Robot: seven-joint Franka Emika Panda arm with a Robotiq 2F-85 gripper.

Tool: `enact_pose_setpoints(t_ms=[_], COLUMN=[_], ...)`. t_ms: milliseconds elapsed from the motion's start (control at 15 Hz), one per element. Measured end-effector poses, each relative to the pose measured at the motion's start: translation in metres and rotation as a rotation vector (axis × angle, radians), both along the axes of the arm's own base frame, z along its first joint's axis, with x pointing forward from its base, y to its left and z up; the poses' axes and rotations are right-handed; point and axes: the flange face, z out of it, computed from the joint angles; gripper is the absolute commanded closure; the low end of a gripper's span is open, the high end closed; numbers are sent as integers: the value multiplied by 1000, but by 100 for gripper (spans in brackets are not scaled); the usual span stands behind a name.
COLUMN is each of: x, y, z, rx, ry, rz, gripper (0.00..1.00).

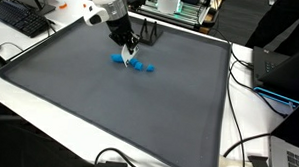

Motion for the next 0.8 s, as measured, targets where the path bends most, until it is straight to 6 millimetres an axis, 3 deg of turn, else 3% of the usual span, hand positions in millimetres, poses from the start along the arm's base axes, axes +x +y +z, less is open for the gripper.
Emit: enact_pose_setpoints(t_ms=[400,800], x=[0,6], y=[1,2], z=[6,38], rx=[2,-8], ry=[-9,-65], rz=[-1,20], gripper=[99,99])
